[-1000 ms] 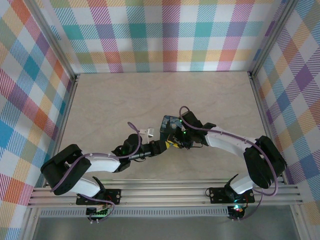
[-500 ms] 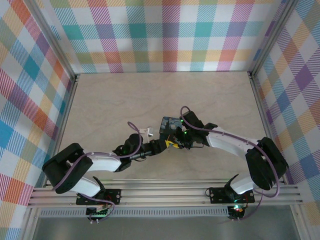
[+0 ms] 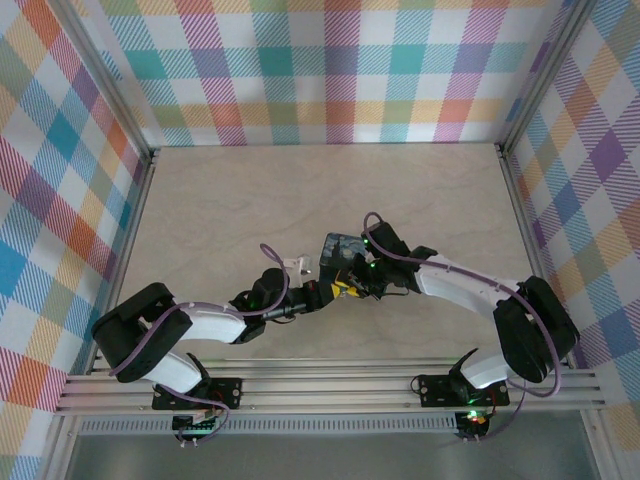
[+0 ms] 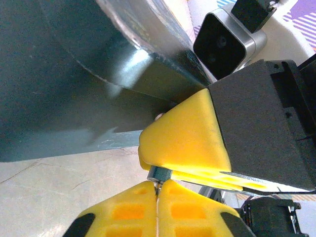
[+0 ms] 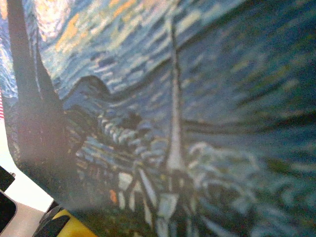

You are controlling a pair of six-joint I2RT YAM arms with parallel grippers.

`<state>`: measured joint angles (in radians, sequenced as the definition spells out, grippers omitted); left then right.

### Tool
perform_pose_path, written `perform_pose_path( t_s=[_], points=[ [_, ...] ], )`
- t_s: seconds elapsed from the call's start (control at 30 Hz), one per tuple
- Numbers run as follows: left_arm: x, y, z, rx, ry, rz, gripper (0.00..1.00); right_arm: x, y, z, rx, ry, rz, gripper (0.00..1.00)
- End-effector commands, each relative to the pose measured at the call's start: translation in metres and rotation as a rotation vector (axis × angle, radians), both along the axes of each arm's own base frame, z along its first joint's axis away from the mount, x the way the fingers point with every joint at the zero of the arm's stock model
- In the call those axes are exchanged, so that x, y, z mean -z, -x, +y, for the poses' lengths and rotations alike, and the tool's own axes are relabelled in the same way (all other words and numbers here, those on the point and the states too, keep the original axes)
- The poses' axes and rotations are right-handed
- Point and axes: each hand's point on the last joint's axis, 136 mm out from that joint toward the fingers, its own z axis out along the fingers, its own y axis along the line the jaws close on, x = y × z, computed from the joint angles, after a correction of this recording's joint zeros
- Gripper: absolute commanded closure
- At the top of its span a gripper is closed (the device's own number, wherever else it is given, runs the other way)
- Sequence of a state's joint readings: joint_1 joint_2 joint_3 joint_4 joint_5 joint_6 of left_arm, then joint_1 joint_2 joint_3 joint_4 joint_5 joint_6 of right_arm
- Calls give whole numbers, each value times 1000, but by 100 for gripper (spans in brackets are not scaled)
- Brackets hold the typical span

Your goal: Unlock a padlock with a key

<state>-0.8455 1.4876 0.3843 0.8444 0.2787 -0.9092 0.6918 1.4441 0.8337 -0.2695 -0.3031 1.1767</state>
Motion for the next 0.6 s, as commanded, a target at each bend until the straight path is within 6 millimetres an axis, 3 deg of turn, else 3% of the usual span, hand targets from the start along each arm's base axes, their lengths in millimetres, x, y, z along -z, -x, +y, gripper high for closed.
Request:
perform_pose_path(
  t_s=[0.0, 0.23, 0.3, 0.37, 0.57],
  points=[
    [-18, -2, -5, -3, 45, -45, 99, -7, 11, 6, -3, -61, 55, 100],
    [-22, 5, -7, 23, -15, -91, 99, -7, 12, 5, 15, -80, 68, 100],
    [-21, 4, -4, 8, -16, -88, 84, -7, 12, 5, 13, -77, 69, 100],
    [-22, 3, -3, 3, -14, -89, 79, -7, 13, 4, 13, -74, 70, 100],
    [-23, 4, -10, 31, -1, -87, 81, -6, 13, 3, 16, -73, 72, 100]
  ],
)
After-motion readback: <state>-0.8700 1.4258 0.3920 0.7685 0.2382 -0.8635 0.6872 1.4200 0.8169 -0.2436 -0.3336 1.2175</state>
